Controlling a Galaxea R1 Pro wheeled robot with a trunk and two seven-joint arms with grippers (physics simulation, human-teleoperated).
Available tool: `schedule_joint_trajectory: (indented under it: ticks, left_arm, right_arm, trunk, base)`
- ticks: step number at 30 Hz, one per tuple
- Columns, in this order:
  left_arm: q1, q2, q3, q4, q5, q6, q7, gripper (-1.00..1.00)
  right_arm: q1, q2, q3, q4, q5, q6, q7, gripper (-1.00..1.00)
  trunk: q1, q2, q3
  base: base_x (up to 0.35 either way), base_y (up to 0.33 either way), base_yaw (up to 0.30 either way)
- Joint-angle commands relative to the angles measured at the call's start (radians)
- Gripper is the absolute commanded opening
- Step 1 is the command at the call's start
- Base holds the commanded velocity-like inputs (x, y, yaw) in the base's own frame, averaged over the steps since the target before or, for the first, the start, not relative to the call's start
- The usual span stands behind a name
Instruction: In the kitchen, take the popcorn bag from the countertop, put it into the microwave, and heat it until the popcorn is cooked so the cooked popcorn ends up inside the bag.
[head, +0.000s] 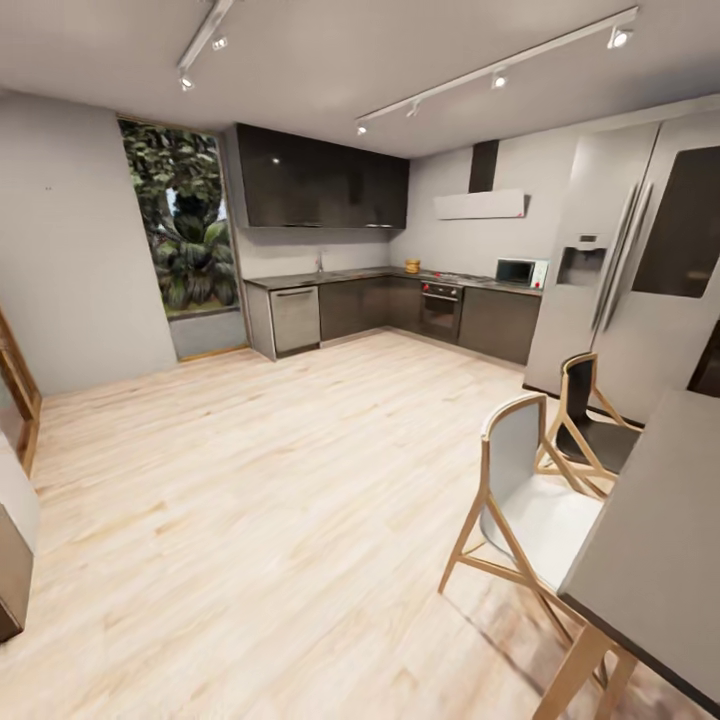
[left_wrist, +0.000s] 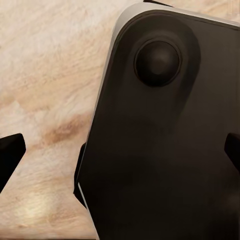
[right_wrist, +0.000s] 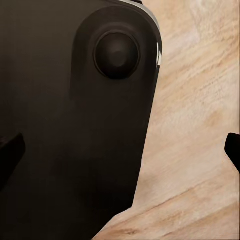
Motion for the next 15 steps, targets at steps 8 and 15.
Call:
schedule_joint_trajectory:
  ticks: [8,15]
  left_arm:
    - [0.0,0.0,-0.004,-0.001,0.007,0.01,-0.007,1.0]
    - [0.0,0.001,-0.004,-0.001,0.008,0.011,-0.008,1.0]
  right_arm:
    - [0.0,0.001,-0.004,0.0,0.057,-0.004,-0.005,1.0]
    - [0.0,0.002,-0.007,0.0,0.059,-0.006,-0.005,1.0]
  trunk:
    - [0.0,0.0,-0.001]
    - [0.0,0.0,-0.001]
  base:
    - [0.197,0.0,0.145]
    - [0.324,0.0,0.002]
